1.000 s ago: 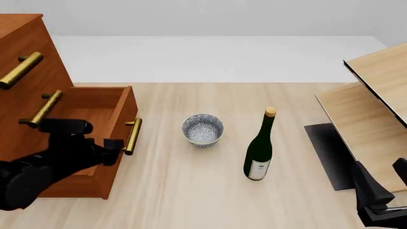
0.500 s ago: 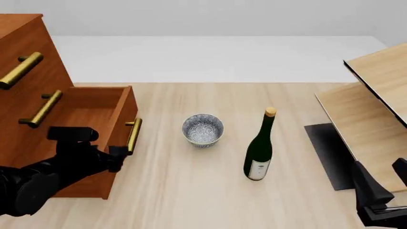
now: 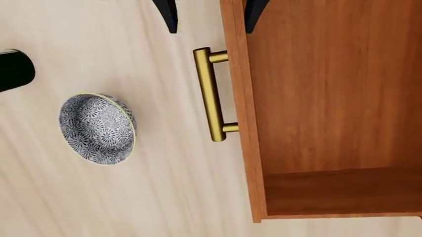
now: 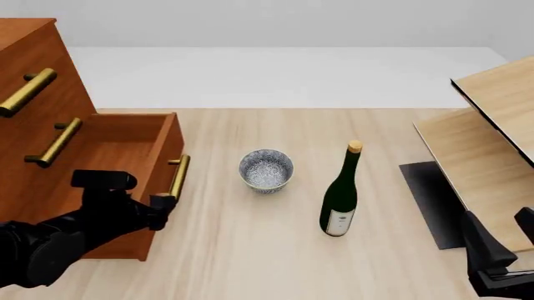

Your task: Put the wine bottle in the bottom drawer of the cabinet.

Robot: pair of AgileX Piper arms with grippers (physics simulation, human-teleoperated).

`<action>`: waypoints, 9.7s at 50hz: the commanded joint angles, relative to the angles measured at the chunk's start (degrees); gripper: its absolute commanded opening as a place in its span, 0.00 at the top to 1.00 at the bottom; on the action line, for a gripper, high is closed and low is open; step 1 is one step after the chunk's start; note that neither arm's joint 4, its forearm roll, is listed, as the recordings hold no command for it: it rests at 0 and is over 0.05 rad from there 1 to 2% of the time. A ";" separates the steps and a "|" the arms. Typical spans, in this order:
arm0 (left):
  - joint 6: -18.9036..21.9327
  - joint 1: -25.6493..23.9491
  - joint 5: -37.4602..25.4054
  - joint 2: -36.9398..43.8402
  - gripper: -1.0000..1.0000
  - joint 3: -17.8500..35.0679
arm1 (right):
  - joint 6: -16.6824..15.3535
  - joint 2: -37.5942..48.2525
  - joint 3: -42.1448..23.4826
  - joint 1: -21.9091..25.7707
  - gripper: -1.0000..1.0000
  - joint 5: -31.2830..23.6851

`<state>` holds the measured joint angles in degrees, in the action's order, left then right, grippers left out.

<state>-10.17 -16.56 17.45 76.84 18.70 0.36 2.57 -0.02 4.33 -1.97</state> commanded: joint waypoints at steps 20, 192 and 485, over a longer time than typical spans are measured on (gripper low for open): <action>-1.70 -4.84 1.60 2.82 0.00 1.37 | 0.27 -0.61 -0.01 0.11 0.00 -0.56; 14.77 -35.86 -18.90 7.61 0.00 46.24 | -1.30 -0.58 -0.05 3.00 0.00 -0.84; 19.17 -7.09 -57.45 -24.26 1.00 64.60 | -3.29 0.68 -0.01 4.90 0.00 -0.85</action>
<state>7.03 -28.67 -33.36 53.58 79.73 -2.76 3.10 -0.04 9.01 -2.94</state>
